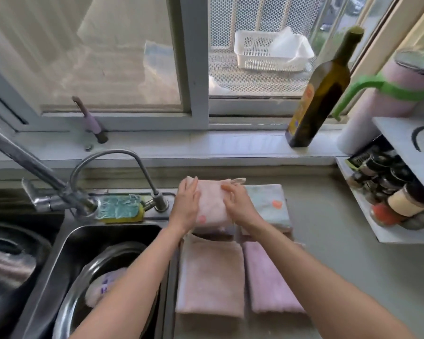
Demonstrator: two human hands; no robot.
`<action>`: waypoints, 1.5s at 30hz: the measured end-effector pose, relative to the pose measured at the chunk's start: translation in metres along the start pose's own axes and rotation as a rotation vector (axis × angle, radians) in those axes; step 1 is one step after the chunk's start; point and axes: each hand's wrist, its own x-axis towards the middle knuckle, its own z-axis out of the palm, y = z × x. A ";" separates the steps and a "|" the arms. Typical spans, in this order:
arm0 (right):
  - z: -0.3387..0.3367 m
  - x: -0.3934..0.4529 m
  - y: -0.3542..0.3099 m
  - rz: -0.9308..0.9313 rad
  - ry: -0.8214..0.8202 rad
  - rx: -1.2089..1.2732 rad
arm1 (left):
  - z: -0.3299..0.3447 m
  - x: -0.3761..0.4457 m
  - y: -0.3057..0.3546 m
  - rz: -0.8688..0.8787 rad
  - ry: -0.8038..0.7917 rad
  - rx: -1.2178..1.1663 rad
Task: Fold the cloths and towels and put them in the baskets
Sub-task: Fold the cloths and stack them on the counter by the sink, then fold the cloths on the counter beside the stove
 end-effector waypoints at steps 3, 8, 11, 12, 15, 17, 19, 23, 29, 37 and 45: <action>0.010 0.000 0.013 -0.076 -0.002 -0.114 | 0.016 0.003 -0.008 -0.057 -0.072 0.074; 0.023 -0.010 0.024 -0.128 -0.030 -0.288 | 0.035 -0.001 -0.024 -0.099 -0.129 0.134; 0.024 -0.016 0.013 -0.115 0.028 -0.390 | 0.040 -0.003 -0.031 -0.107 -0.142 0.075; 0.025 -0.017 0.009 -0.071 0.044 -0.377 | 0.040 -0.003 -0.031 -0.107 -0.144 0.060; 0.028 -0.019 0.006 -0.100 0.214 -0.553 | 0.041 -0.005 -0.032 -0.094 -0.124 0.100; 0.032 -0.016 0.015 -0.178 0.188 -0.633 | 0.043 -0.008 -0.035 -0.010 -0.068 0.289; 0.040 -0.016 0.028 -0.204 0.084 -0.715 | 0.045 -0.010 -0.037 0.085 -0.088 0.416; 0.051 -0.018 0.046 -0.136 -0.071 -0.824 | 0.053 -0.015 -0.053 0.118 -0.221 0.498; 0.046 -0.011 0.042 -0.090 -0.148 -0.841 | 0.044 -0.006 -0.050 0.084 -0.399 0.615; -0.047 -0.066 -0.009 -0.122 0.025 -0.843 | -0.002 0.000 0.041 0.207 -0.449 0.782; -0.167 -0.225 0.050 0.438 0.206 -0.728 | 0.058 -0.107 0.206 0.759 -0.662 0.768</action>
